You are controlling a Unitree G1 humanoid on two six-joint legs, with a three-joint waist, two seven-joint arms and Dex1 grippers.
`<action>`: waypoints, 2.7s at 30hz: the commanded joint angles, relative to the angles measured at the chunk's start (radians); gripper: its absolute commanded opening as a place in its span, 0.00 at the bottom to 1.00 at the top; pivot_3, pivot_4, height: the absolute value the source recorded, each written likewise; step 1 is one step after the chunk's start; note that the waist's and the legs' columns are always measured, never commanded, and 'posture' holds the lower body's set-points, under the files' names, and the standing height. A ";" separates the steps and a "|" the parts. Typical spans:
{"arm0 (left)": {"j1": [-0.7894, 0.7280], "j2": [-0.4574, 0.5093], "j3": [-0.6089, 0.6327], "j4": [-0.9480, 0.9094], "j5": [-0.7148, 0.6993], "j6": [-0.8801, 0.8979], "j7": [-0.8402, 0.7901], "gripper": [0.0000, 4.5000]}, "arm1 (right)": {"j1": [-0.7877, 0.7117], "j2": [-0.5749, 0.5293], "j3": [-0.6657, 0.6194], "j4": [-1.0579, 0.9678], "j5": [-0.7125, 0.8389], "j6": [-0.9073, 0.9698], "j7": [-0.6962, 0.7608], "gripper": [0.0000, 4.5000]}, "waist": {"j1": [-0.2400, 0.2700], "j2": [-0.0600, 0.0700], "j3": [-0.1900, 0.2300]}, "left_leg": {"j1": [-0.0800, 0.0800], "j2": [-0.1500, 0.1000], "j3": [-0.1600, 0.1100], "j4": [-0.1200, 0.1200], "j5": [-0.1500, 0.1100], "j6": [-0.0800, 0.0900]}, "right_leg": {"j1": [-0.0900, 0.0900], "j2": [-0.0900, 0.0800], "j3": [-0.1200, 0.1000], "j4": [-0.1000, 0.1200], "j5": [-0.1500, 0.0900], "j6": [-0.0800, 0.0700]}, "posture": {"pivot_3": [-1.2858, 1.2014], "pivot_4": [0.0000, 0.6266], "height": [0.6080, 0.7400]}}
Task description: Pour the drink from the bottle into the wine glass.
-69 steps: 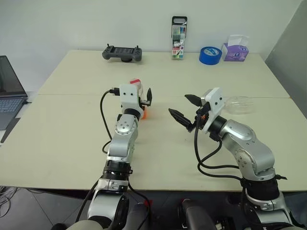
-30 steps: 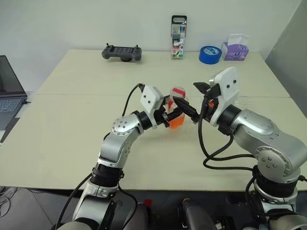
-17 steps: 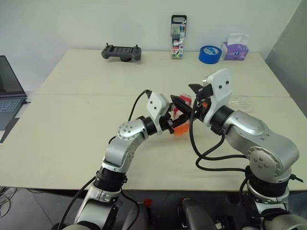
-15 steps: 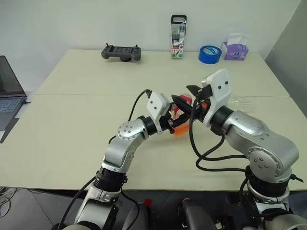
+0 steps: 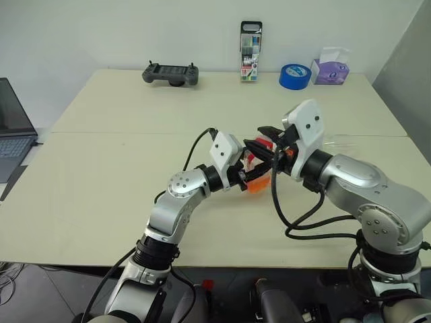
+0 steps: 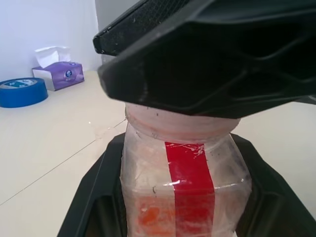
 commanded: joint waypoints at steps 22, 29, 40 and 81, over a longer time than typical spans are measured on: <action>-0.024 -0.016 0.013 -0.055 -0.019 0.011 0.020 0.46 | -0.059 -0.204 0.052 0.228 -0.089 -0.299 0.377 0.71 | 0.002 0.000 0.002 | 0.003 0.000 -0.002 0.001 0.000 0.000 | 0.005 -0.001 0.001 -0.002 0.000 0.001 | 0.52 0.24 1.00; -0.020 -0.018 0.014 -0.038 -0.015 -0.007 0.013 0.44 | 0.008 -0.064 -0.026 -0.009 -0.029 -0.078 0.082 0.71 | 0.002 0.000 0.002 | 0.002 0.000 -0.003 0.000 0.000 0.000 | 0.002 -0.001 0.001 0.000 0.001 -0.001 | 0.52 0.24 1.00; -0.042 -0.013 0.019 0.026 0.004 -0.036 0.006 0.44 | -0.038 0.230 -0.031 -0.231 -0.068 0.305 -0.324 0.71 | 0.001 0.001 0.002 | 0.001 0.001 -0.003 0.000 0.000 0.000 | 0.000 0.000 0.001 0.001 0.001 -0.001 | 0.52 0.24 1.00; -0.045 0.002 0.016 -0.003 0.018 -0.029 0.004 0.43 | -0.130 -0.297 0.033 0.336 0.014 -0.252 0.706 0.41 | -0.009 0.002 0.002 | 0.003 0.001 0.003 0.000 -0.001 0.001 | 0.001 0.005 0.001 0.001 -0.001 0.002 | 0.52 0.24 1.00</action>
